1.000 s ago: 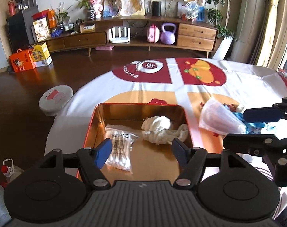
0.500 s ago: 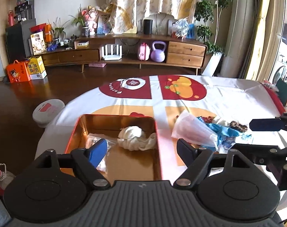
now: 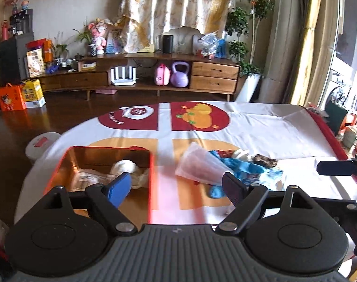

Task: Organize soft objects
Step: 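Withdraw both open tools from the tin box back toward the remaining items, then grasp the brown beaded hair tie with the right gripper while the left grasps the clear pouch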

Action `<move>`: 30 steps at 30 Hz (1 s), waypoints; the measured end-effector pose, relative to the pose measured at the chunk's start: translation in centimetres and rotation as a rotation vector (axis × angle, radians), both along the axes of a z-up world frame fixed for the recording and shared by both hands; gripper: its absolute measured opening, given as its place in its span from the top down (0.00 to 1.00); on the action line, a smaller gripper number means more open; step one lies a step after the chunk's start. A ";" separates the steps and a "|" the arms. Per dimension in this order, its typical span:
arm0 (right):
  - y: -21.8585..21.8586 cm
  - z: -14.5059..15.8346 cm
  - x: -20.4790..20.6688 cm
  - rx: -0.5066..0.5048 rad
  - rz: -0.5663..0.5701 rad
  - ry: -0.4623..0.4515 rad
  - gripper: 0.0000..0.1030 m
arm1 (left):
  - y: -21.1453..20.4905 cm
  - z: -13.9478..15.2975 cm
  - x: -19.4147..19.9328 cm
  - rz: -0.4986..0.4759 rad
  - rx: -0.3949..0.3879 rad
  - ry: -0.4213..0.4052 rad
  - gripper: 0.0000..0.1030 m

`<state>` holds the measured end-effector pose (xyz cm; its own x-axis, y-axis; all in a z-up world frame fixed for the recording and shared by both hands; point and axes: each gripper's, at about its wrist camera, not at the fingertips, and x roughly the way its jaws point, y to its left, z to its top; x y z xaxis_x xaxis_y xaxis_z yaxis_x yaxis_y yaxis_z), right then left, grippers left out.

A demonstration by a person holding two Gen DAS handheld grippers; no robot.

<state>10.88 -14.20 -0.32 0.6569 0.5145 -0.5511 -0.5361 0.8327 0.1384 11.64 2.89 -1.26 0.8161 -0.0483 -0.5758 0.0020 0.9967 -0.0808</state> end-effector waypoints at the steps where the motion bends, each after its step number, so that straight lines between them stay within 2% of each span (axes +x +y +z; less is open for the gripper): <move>1: -0.4 -0.2 -0.1 -0.001 -0.001 -0.001 0.00 | -0.3 -0.1 0.0 -0.005 0.000 0.001 0.14; 10: -3.6 -1.7 -0.2 -0.016 -0.036 0.022 0.00 | -3.1 -1.3 1.2 -0.045 -0.002 0.031 0.13; 17: -5.7 -2.7 1.3 -0.040 -0.068 0.030 0.00 | -5.0 -3.1 2.2 -0.073 -0.005 0.062 0.13; 30: -7.0 -4.1 7.8 -0.109 -0.078 0.039 0.03 | -7.9 -6.6 5.1 -0.109 0.022 0.128 0.13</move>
